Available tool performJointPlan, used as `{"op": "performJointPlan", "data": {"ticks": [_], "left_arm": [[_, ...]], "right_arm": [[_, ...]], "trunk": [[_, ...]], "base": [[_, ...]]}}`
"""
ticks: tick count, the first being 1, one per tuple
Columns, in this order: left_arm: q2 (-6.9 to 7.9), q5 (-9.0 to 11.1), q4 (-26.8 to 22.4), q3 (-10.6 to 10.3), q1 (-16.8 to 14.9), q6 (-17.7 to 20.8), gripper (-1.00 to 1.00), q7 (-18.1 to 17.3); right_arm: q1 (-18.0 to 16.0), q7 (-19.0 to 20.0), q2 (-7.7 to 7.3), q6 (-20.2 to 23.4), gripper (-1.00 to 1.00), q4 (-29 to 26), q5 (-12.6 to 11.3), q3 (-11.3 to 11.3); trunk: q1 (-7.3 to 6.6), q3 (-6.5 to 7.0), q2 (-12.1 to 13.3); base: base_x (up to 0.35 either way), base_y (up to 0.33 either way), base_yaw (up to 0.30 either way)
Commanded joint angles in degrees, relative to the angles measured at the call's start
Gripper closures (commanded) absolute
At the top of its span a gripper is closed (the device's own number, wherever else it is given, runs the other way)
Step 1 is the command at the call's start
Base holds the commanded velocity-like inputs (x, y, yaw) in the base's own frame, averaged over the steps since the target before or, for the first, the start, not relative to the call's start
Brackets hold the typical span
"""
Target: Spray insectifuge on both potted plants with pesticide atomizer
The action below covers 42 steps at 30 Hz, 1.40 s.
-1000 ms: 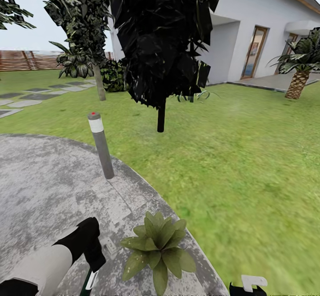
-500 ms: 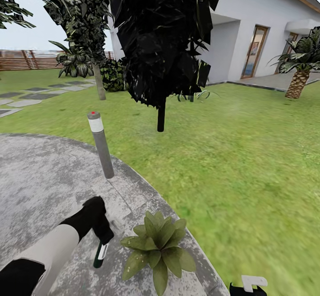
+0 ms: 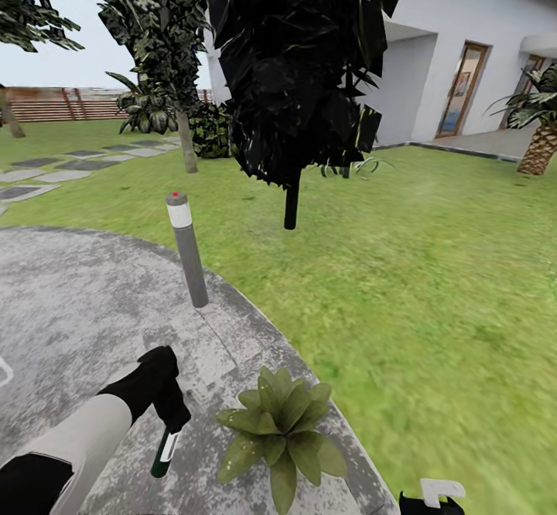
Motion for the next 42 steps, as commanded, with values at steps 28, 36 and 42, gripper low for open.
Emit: {"op": "performJointPlan", "data": {"ticks": [28, 36, 42], "left_arm": [[0.74, -0.3, 0.9, 0.2, 6.0, 0.5, 1.0, 0.3], [2.0, -0.2, 0.1, 0.5, 6.2, 0.7, 1.0, 0.4], [2.01, -0.2, -0.1, 0.5, 6.0, 0.7, 1.0, 0.5]], "right_arm": [[0.0, -0.1, -0.1, -0.2, -1.0, 0.1, -0.4, 0.6], [0.0, -0.1, -0.1, -0.1, -1.0, 0.1, -0.4, 0.6], [0.0, -0.1, -0.1, -0.1, -1.0, 0.1, -0.4, 0.6]], "trunk": [[-0.01, -0.06, 0.0], [-0.01, -0.35, 0.0], [-0.01, -0.37, 0.0]], "base": [[-0.093, -0.176, 0.104], [0.015, -0.005, 0.163], [0.17, -0.169, 0.01]]}}
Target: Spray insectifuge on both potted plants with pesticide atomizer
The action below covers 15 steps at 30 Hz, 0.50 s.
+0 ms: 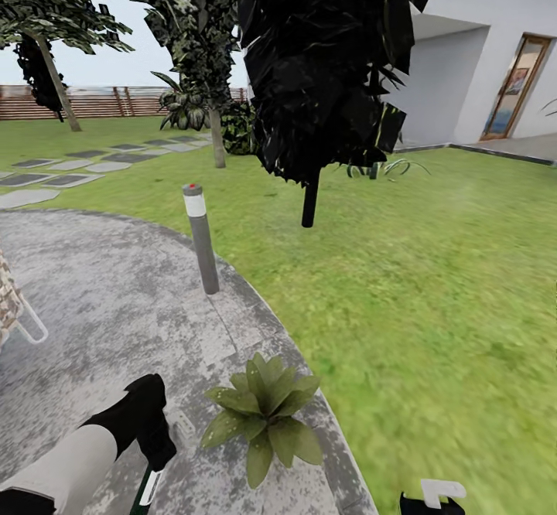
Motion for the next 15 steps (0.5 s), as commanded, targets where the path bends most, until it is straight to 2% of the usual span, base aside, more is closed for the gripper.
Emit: {"op": "performJointPlan", "data": {"ticks": [1, 6, 9, 15], "left_arm": [[-0.01, -0.4, -0.1, -0.2, 0.0, 0.3, 1.0, -0.2], [-0.01, 0.2, 0.5, 0.0, 0.1, 0.4, 1.0, 5.8], [-0.46, 0.4, 0.7, -0.1, 0.1, 0.4, 1.0, 6.2], [-0.76, 0.5, 0.7, 0.0, 0.1, 0.4, 1.0, 6.1]], "right_arm": [[0.0, -0.1, 0.04, -0.2, -1.0, 0.0, -0.5, 0.5], [0.0, -0.1, 0.06, -0.2, -1.0, 0.0, -0.5, 0.5], [0.0, -0.1, 0.02, -0.2, -1.0, 0.0, -0.5, 0.5], [0.0, -0.1, 0.03, -0.2, -1.0, 0.0, -0.5, 0.5]], "trunk": [[0.0, -0.06, 0.0], [0.0, -0.21, 0.0], [0.0, -0.27, 0.0], [0.0, -0.28, 0.0]], "base": [[0.035, -0.239, 0.018], [0.008, -0.065, 0.173], [0.0, -0.052, 0.106], [-0.006, -0.245, 0.009]]}}
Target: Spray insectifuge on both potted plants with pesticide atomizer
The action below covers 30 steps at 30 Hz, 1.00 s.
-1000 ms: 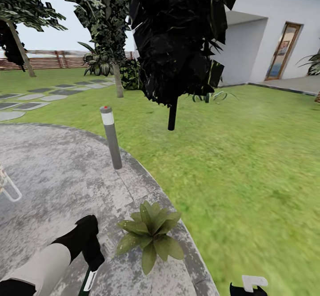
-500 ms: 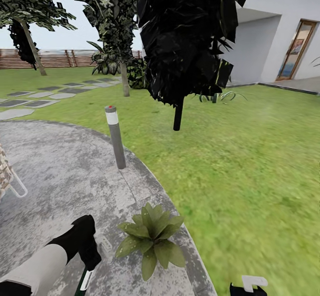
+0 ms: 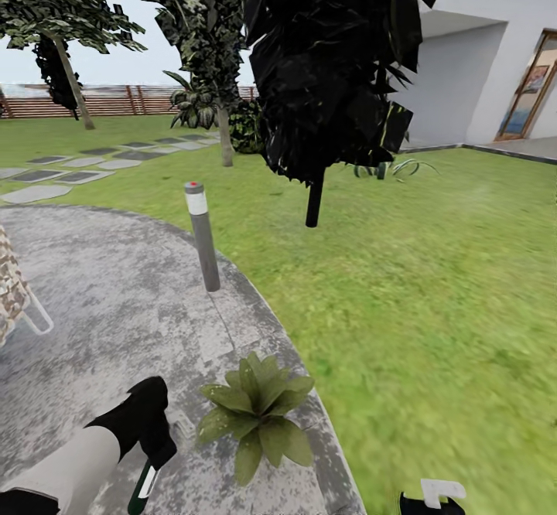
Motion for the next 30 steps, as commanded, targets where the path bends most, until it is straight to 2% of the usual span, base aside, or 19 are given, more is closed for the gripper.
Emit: {"op": "performJointPlan", "data": {"ticks": [1, 5, 9, 11, 15, 24, 30], "left_arm": [[0.05, -0.5, -0.1, -0.1, 0.0, 0.2, 1.0, -0.5], [0.06, -0.4, -0.2, 0.1, 0.0, 0.3, 1.0, -0.5], [0.06, -0.5, -0.6, 1.8, 0.0, 0.3, 1.0, -0.4], [0.0, -0.5, -0.8, 2.5, 0.0, 0.3, 1.0, -0.4], [-0.1, -0.5, -0.9, 2.8, 0.0, 0.3, 1.0, -0.4], [-0.11, -0.5, -1.0, 2.6, -0.3, 0.3, 1.0, -0.4], [-0.21, -0.5, -1.1, 2.6, -0.5, 0.4, 1.0, -0.3]], "right_arm": [[0.0, -0.1, 0.01, -0.2, -1.0, 0.0, -0.5, 0.5], [0.0, -0.1, -0.03, -0.2, -1.0, 0.0, -0.5, 0.5], [0.0, -0.1, 0.03, -0.2, -1.0, 0.0, -0.5, 0.5], [0.0, -0.1, 0.05, -0.2, -1.0, 0.0, -0.5, 0.6], [0.0, -0.1, 0.06, -0.2, -1.0, 0.0, -0.5, 0.6], [0.0, -0.1, 0.06, -0.2, -1.0, 0.0, -0.5, 0.5], [0.0, -0.1, -0.03, -0.2, -1.0, 0.1, -0.4, 0.6]], "trunk": [[-0.01, -0.05, 0.0], [-0.01, -0.05, 0.0], [-0.01, -0.05, 0.0], [-0.01, -0.05, 0.0], [-0.01, -0.05, 0.0], [-0.01, -0.05, 0.0], [-0.01, -0.05, 0.0]], "base": [[-0.105, -0.265, 0.0], [-0.194, -0.227, 0.0], [-0.256, -0.201, 0.038], [-0.219, -0.212, 0.204], [-0.05, -0.258, 0.264], [0.138, -0.255, 0.275], [0.197, -0.227, 0.064]]}}
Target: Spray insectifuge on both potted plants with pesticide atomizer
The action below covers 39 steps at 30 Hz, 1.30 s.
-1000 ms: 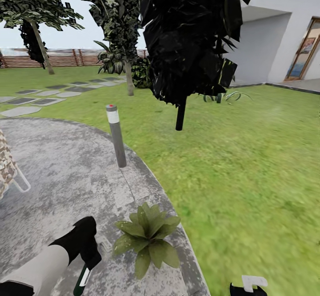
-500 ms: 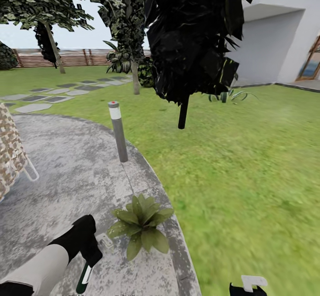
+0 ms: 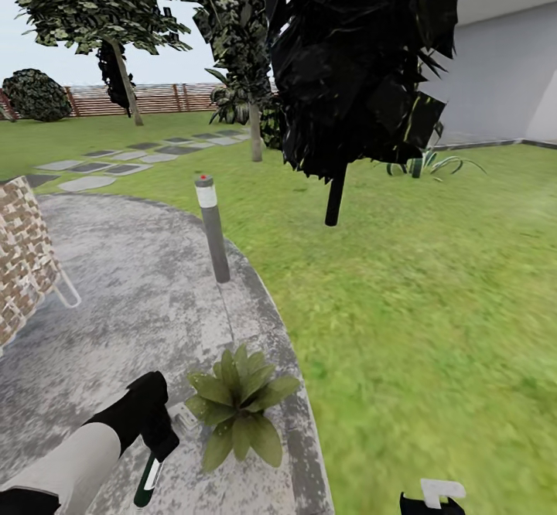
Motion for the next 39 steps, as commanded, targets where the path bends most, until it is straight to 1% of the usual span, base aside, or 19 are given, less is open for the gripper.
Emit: {"op": "performJointPlan", "data": {"ticks": [1, 5, 7, 9, 11, 12, 14, 17, 19, 24, 27, 35, 39], "left_arm": [[0.04, -0.5, -0.1, -0.2, 0.0, 0.2, 1.0, -0.5], [-0.02, -0.5, -0.2, -0.3, -0.3, 0.3, 1.0, -0.5], [-0.04, -0.5, -0.2, -0.3, -1.0, 0.5, 1.0, -0.9], [-0.02, -0.6, -0.2, -0.4, -2.5, 2.2, 1.0, -2.8], [0.24, -1.1, -0.2, -0.8, -4.5, 4.6, 1.0, -7.1], [0.25, -1.2, -0.2, -0.9, -4.9, 5.0, 1.0, -8.3], [0.09, -1.4, -0.2, -0.9, -5.2, 5.3, 1.0, -9.1], [-0.09, -2.6, -0.3, -1.1, -5.4, 5.4, 1.0, -9.6], [-0.12, -2.9, -0.3, -1.1, -5.4, 5.4, 1.0, -9.6], [-0.42, -3.1, -0.5, -1.1, -5.4, 5.5, 1.0, -9.7], [-0.29, -3.2, -1.0, -1.1, -5.4, 5.5, 1.0, -9.7], [-0.14, -3.2, -1.0, -1.1, -5.2, 5.5, 1.0, -9.7], [-0.05, -3.1, -0.9, -1.0, -5.1, 5.5, 1.0, -9.6]], "right_arm": [[0.0, -0.1, 0.0, -0.2, -1.0, 0.0, -0.5, 0.5], [0.0, -0.1, -0.05, -0.2, -1.0, 0.1, -0.5, 0.5], [0.0, -0.1, -0.02, -0.1, -1.0, 0.0, -0.5, 0.5], [0.0, -0.1, -0.01, -0.1, -1.0, 0.0, -0.5, 0.5], [0.0, -0.1, 0.0, -0.1, -1.0, 0.0, -0.6, 0.4], [0.0, -0.1, 0.0, -0.1, -1.0, 0.0, -0.6, 0.4], [0.0, -0.1, 0.0, -0.1, -1.0, 0.0, -0.6, 0.4], [0.0, -0.1, 0.0, -0.1, -1.0, 0.0, -0.6, 0.4], [0.0, -0.1, 0.0, -0.1, -1.0, 0.0, -0.6, 0.4], [0.0, -0.1, 0.01, -0.1, -1.0, 0.0, -0.6, 0.5], [0.0, -0.1, 0.03, -0.1, -1.0, 0.0, -0.6, 0.5], [0.0, -0.1, 0.09, -0.1, -1.0, 0.0, -0.6, 0.5], [0.0, -0.1, 0.09, -0.1, -1.0, 0.0, -0.6, 0.6]], "trunk": [[0.01, -0.05, 0.0], [0.01, -0.05, 0.0], [0.01, -0.05, 0.0], [0.01, -0.05, 0.0], [0.01, -0.05, 0.0], [0.01, -0.05, 0.0], [0.01, -0.05, 0.0], [0.01, -0.05, 0.0], [0.01, -0.05, 0.0], [0.01, -0.05, 0.0], [0.01, -0.05, 0.0], [0.01, -0.05, 0.0], [0.01, -0.05, 0.0]], "base": [[0.133, -0.15, 0.004], [0.037, -0.042, 0.001], [0.006, -0.006, 0.0], [0.002, -0.002, 0.0], [0.0, 0.0, 0.016], [0.0, 0.0, 0.114], [0.0, 0.0, 0.195], [0.0, 0.0, 0.26], [0.0, 0.0, 0.273], [0.0, -0.129, 0.276], [-0.087, -0.248, 0.238], [-0.208, -0.23, 0.034], [-0.07, -0.229, 0.22]]}}
